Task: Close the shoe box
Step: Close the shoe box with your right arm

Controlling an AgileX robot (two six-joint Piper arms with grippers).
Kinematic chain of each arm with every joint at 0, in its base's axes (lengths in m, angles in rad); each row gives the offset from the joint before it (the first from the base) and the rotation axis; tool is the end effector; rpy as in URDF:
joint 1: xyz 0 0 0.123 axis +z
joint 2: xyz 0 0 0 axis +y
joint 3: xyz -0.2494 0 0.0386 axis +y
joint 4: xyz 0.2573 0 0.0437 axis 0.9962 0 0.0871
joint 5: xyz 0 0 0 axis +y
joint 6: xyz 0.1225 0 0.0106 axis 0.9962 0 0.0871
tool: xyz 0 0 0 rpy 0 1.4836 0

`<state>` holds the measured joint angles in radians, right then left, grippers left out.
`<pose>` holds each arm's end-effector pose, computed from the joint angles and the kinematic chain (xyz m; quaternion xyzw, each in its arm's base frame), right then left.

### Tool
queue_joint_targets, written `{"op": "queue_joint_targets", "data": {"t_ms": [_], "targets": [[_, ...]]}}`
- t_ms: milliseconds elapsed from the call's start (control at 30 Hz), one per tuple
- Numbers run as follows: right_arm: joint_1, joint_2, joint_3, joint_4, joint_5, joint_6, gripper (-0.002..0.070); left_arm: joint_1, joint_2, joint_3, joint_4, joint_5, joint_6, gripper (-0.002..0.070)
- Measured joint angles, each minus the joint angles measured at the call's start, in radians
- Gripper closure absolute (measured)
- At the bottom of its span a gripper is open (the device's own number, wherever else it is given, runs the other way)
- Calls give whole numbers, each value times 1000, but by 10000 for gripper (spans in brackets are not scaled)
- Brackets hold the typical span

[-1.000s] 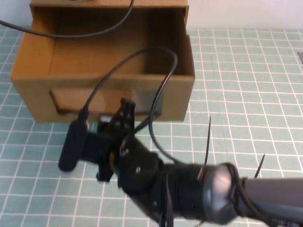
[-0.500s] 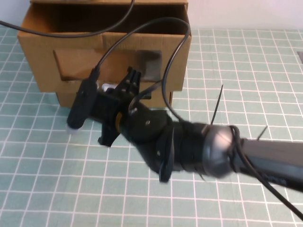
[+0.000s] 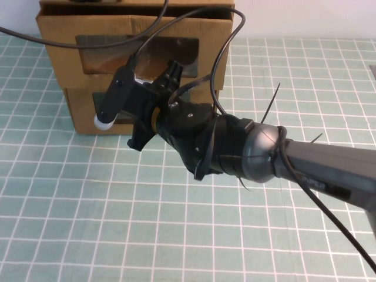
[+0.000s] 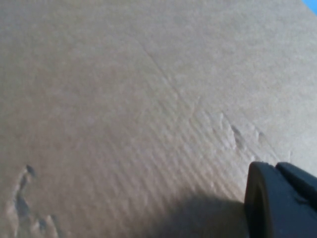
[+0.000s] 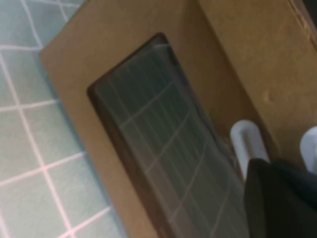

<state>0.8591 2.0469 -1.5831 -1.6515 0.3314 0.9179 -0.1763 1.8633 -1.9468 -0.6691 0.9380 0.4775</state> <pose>0.3618 0.3582 0.2112 -0.5130 0.6312 -0.1002 0.5730 0.4287 -0.1389 0.3513 0.2080 0.8475 -0.2606 0.4131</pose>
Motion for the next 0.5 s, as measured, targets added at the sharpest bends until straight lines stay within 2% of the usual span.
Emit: {"op": "queue_joint_targets", "data": {"t_ms": [500], "targets": [[-58,73,-96,-13,-68,0,690,0,0,0,0,0,0,680]]}}
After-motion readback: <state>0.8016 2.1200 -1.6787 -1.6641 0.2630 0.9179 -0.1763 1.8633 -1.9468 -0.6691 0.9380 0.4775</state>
